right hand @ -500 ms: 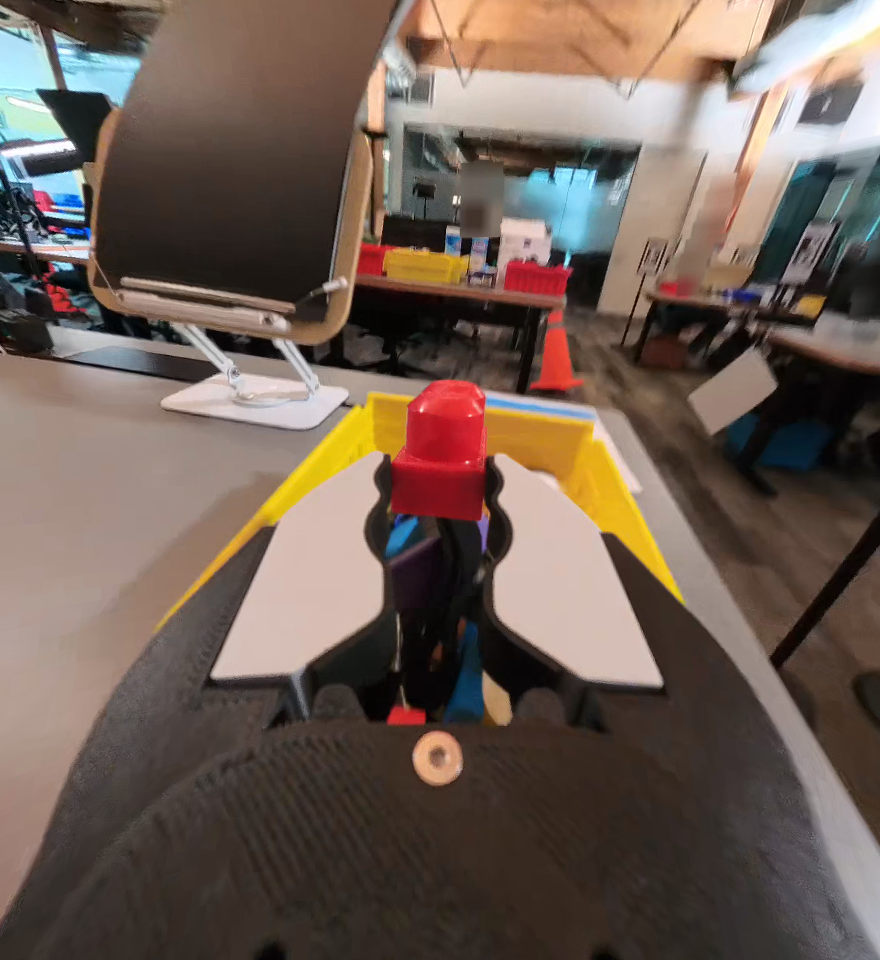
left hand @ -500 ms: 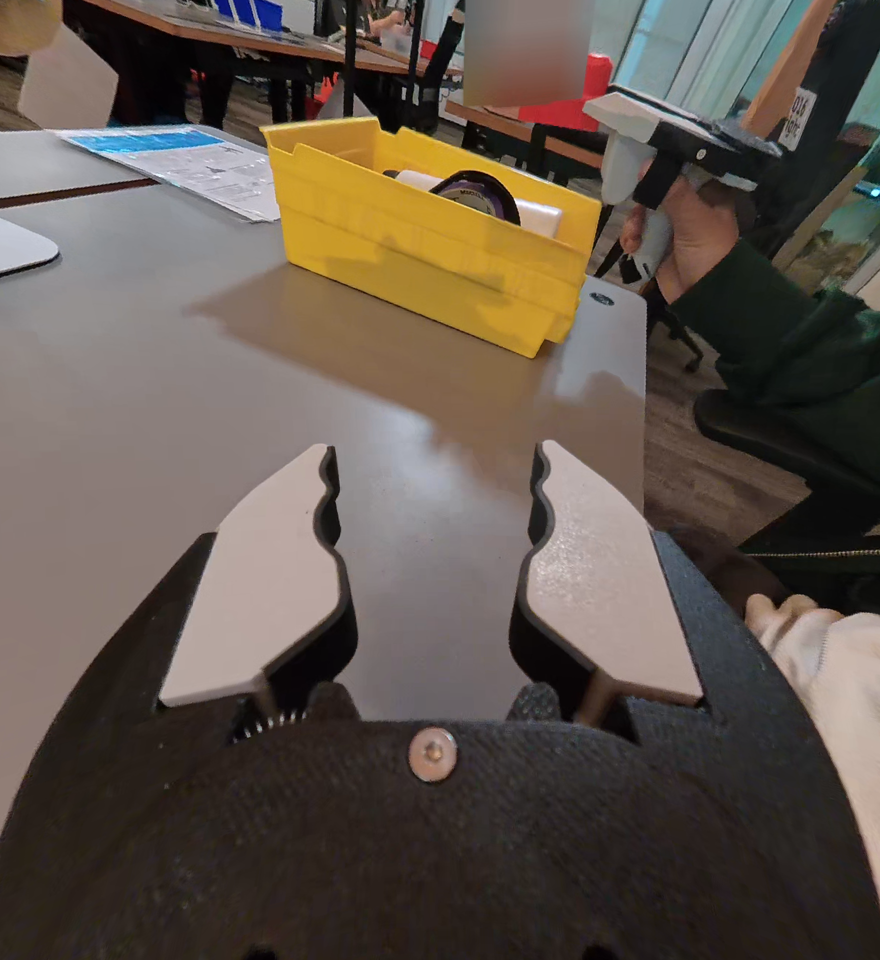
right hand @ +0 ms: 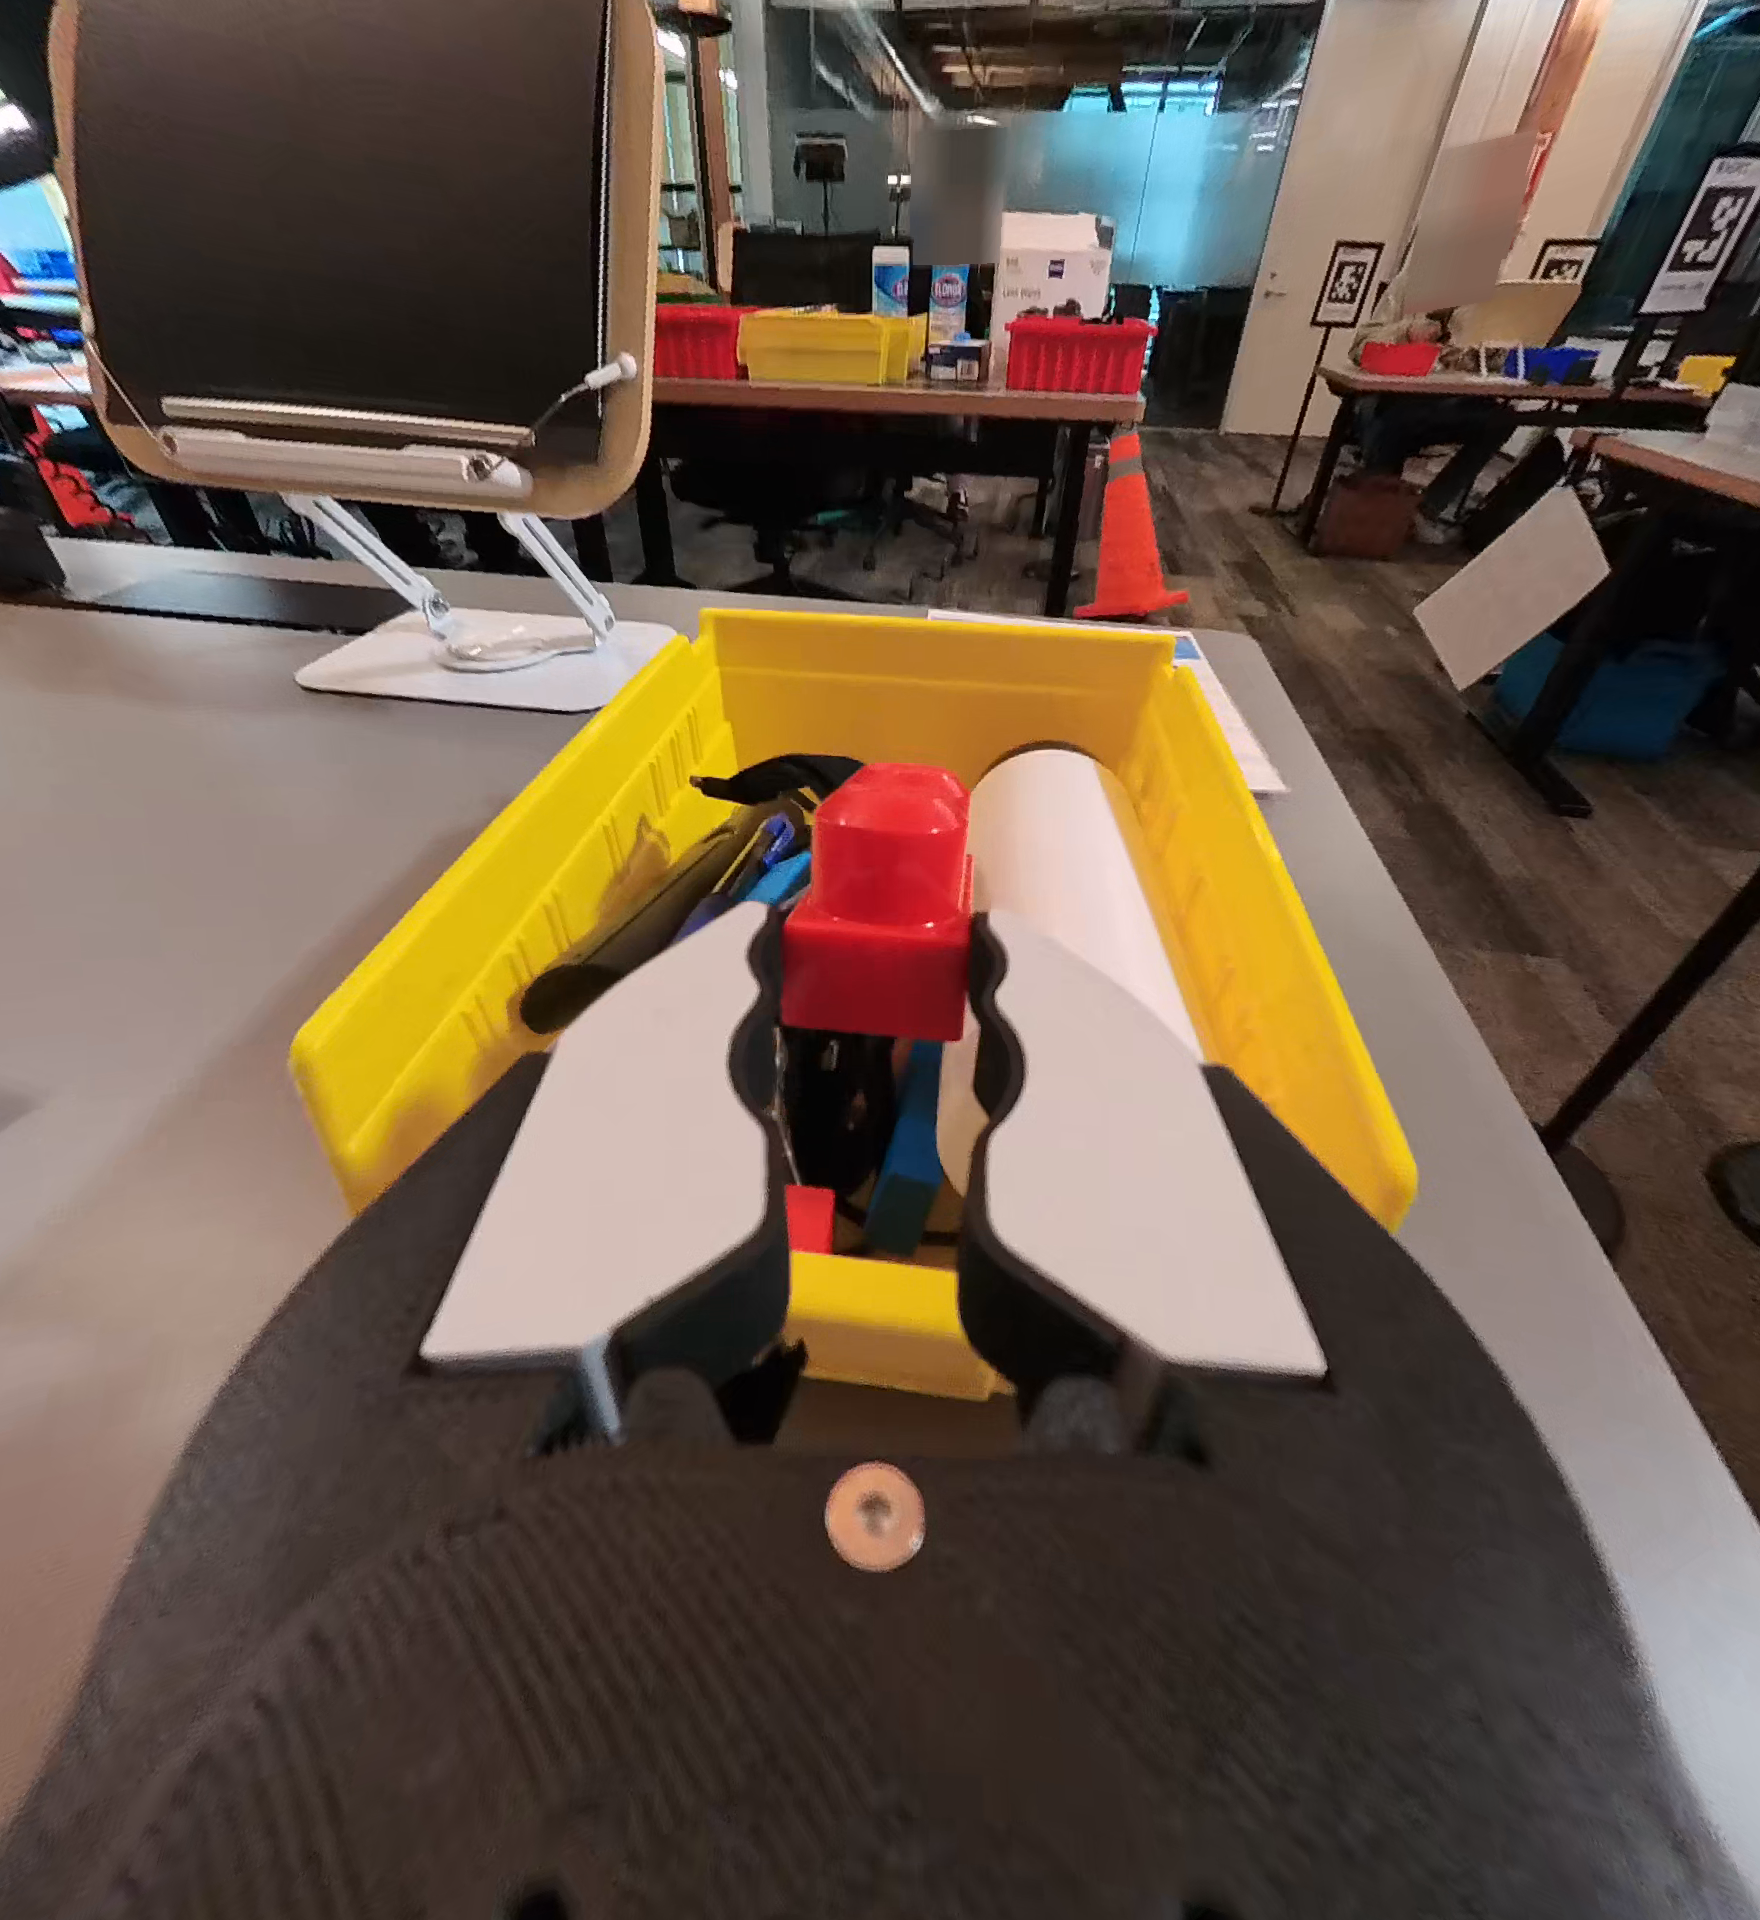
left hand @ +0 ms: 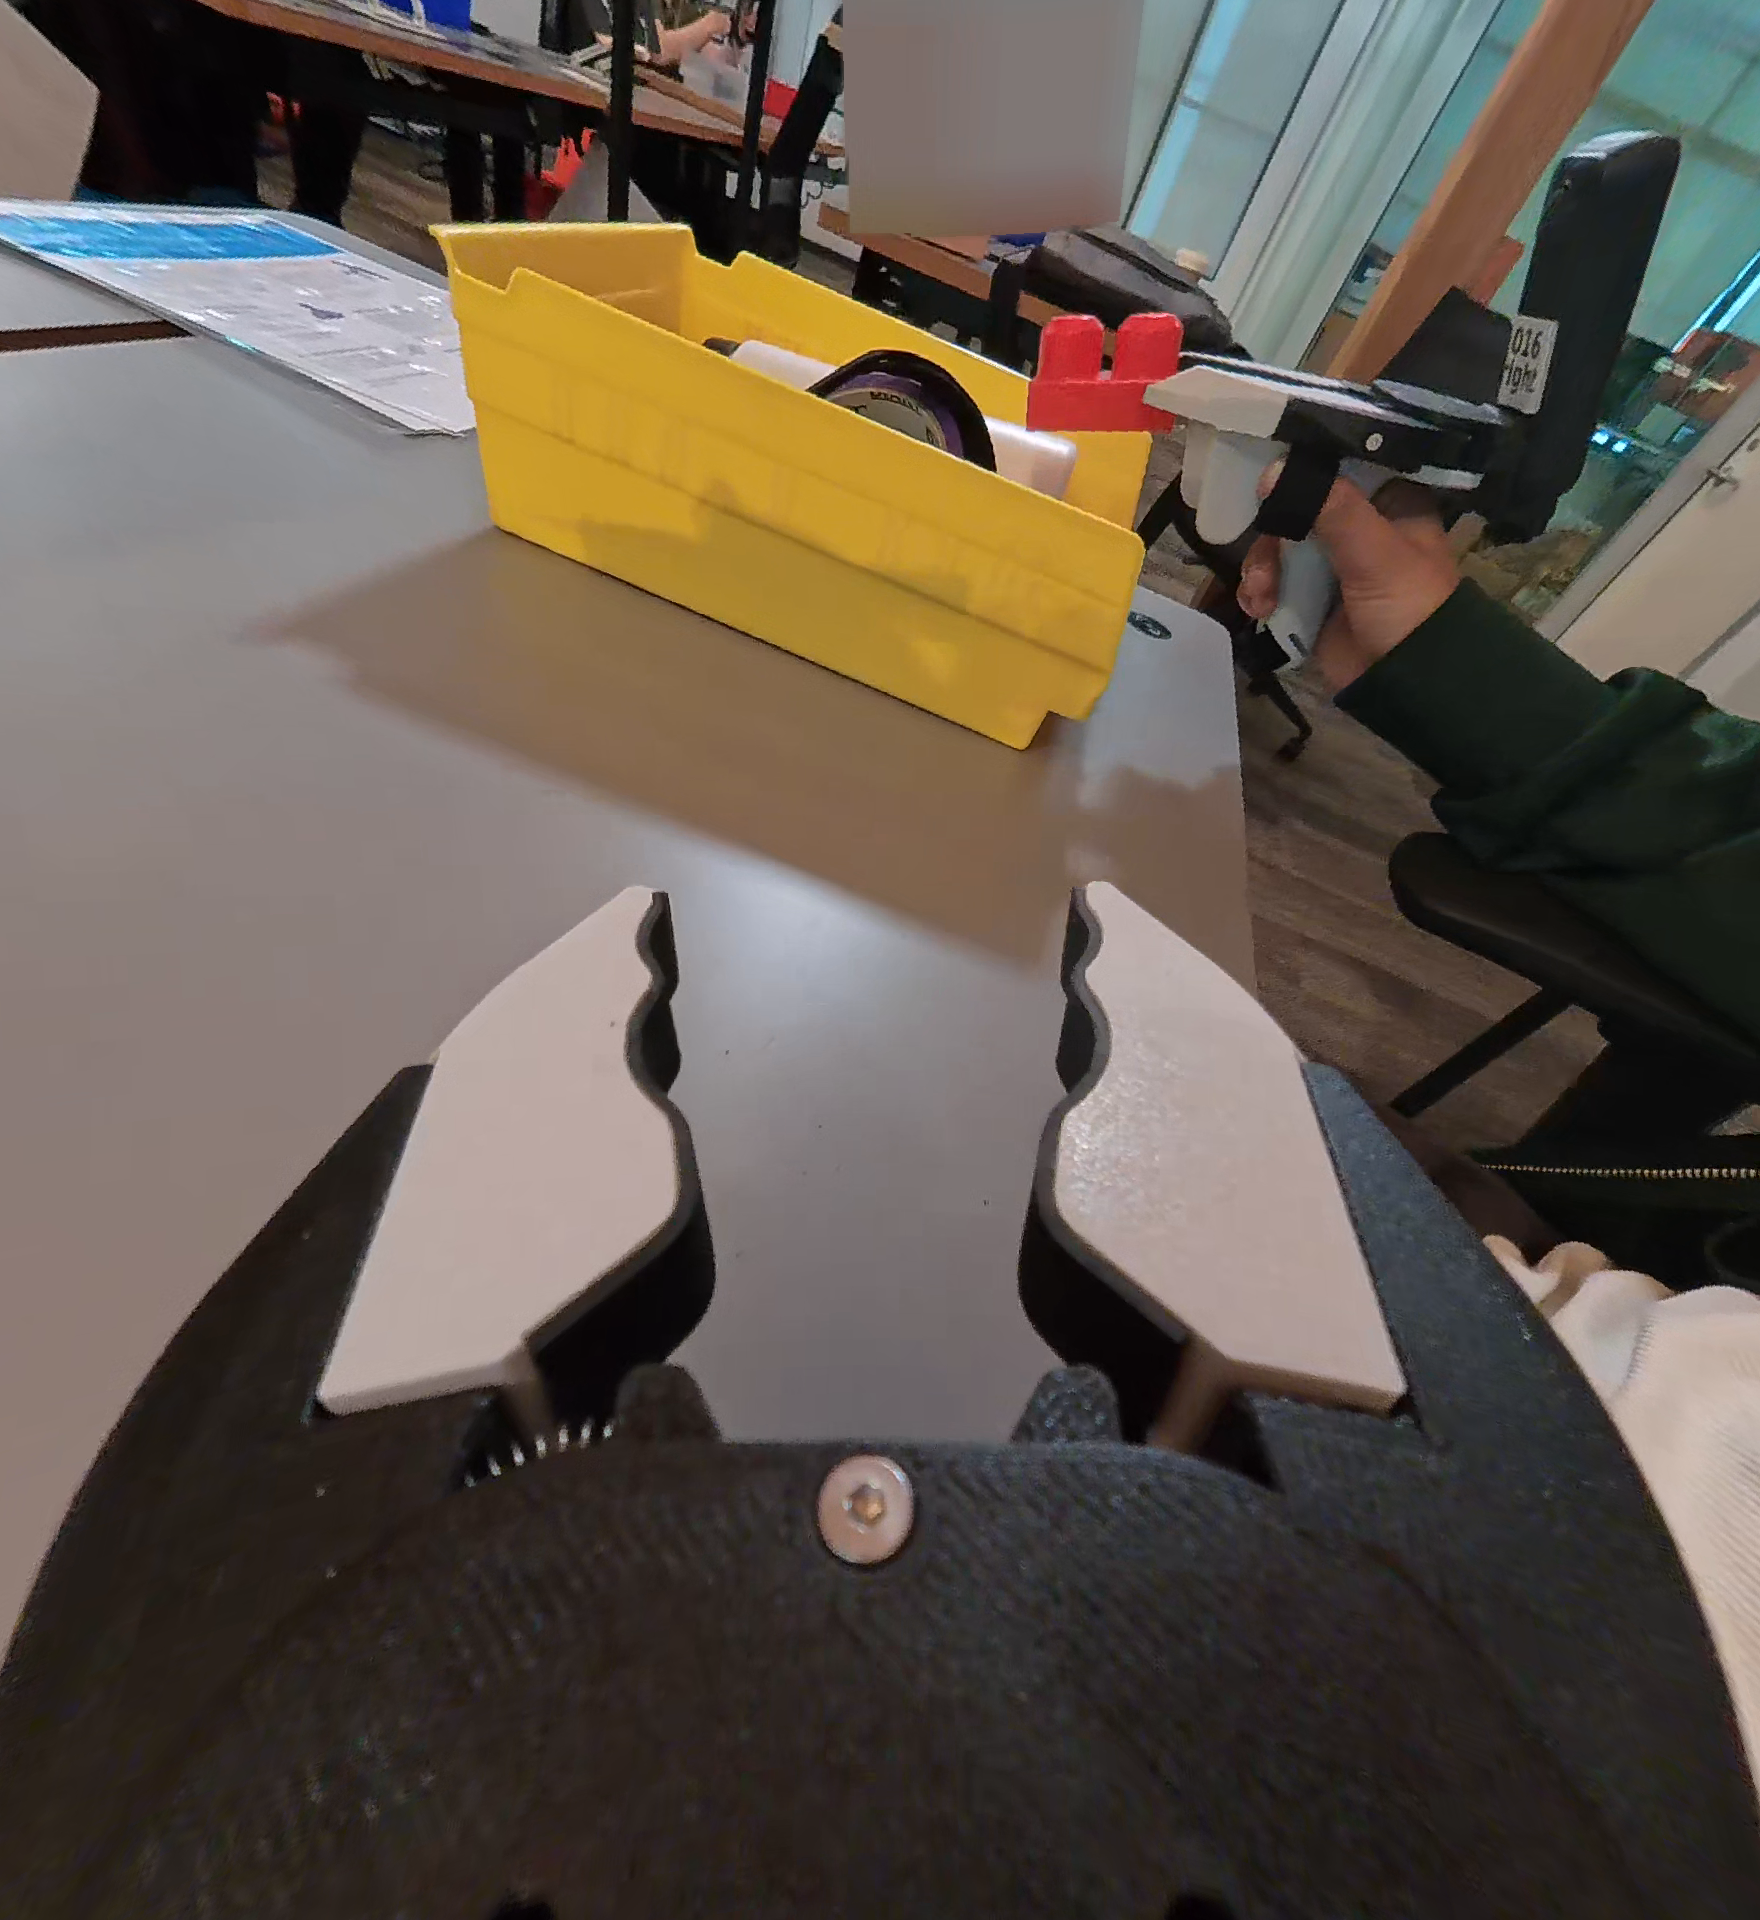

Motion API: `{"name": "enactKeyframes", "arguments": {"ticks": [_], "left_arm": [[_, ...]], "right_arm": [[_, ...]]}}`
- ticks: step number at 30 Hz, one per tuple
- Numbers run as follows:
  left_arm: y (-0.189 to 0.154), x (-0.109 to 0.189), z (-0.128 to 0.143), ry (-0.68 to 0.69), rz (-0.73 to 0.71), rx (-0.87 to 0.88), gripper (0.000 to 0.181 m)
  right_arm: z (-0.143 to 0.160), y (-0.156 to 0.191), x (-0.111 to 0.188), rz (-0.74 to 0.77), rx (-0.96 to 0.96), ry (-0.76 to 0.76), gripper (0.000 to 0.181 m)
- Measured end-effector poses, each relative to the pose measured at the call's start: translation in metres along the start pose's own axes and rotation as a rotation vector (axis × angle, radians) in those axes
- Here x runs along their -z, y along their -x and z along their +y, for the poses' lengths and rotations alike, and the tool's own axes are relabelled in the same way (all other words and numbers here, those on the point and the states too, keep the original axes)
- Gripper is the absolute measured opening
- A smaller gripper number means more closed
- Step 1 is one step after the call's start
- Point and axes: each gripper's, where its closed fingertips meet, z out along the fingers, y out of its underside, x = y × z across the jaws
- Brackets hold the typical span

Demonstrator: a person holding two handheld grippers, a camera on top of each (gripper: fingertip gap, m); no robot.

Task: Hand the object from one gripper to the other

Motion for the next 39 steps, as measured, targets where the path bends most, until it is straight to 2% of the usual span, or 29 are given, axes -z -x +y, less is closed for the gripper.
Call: {"name": "enactKeyframes", "arguments": {"ticks": [3, 7, 16, 24, 25, 27, 30, 35, 39], "left_arm": [[0.002, 0.001, 0.000, -0.006, -0.001, 0.012, 0.072], [0.002, 0.008, 0.001, -0.017, -0.015, 0.005, 0.072], [0.003, 0.044, 0.014, -0.008, -0.143, -0.041, 0.072], [0.005, 0.086, 0.025, -0.028, -0.280, -0.041, 0.071], [0.005, 0.091, 0.025, -0.034, -0.293, -0.035, 0.071], [0.006, 0.099, 0.027, -0.046, -0.315, -0.023, 0.071], [0.006, 0.107, 0.028, -0.060, -0.338, -0.010, 0.071], [0.005, 0.111, 0.029, -0.064, -0.353, -0.003, 0.071], [0.005, 0.109, 0.031, -0.046, -0.350, -0.006, 0.071]], "right_arm": [[0.002, 0.003, -0.005, 0.002, 0.048, 0.021, 0.035], [-0.011, 0.013, -0.017, -0.014, 0.084, -0.013, 0.034], [-0.030, 0.038, -0.071, -0.067, 0.228, 0.012, 0.035], [-0.024, 0.010, -0.116, -0.002, 0.197, 0.174, 0.035], [-0.022, 0.004, -0.119, 0.017, 0.185, 0.188, 0.039], [-0.023, -0.002, -0.125, 0.027, 0.151, 0.198, 0.063], [-0.039, 0.001, -0.129, 0.006, 0.096, 0.122, 0.067], [-0.077, 0.040, -0.124, -0.130, 0.037, -0.044, 0.063], [-0.097, 0.101, -0.113, -0.290, 0.035, -0.127, 0.056]]}}
